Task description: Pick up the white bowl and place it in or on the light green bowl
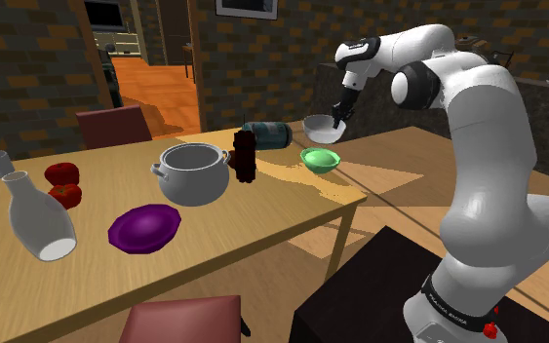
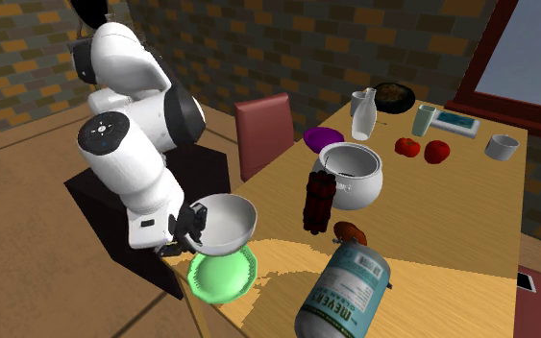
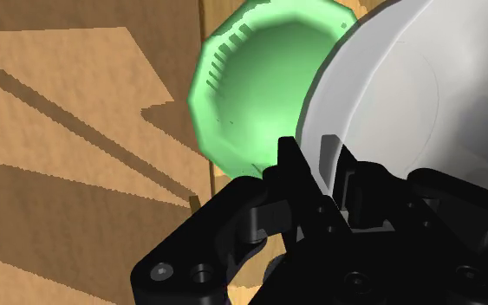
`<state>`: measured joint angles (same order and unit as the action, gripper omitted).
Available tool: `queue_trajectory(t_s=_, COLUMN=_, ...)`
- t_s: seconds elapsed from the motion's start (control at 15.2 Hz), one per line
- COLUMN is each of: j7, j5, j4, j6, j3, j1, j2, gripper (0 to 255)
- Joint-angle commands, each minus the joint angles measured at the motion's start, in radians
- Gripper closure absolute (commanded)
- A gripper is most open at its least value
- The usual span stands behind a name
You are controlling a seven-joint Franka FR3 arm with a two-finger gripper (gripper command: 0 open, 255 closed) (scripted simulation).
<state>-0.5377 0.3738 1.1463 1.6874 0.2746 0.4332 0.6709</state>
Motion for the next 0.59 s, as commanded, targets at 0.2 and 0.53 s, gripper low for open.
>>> queue_trajectory(t_s=0.2, j7=-0.015, j5=0.014, j4=-0.170, j6=-0.054, j3=-0.008, j1=0.056, j2=0.120, gripper=255)
queue_trajectory(t_s=0.53, j7=-0.031, j5=0.018, j4=-0.107, j6=0.009, j3=-0.008, j1=0.048, j2=0.122, gripper=255)
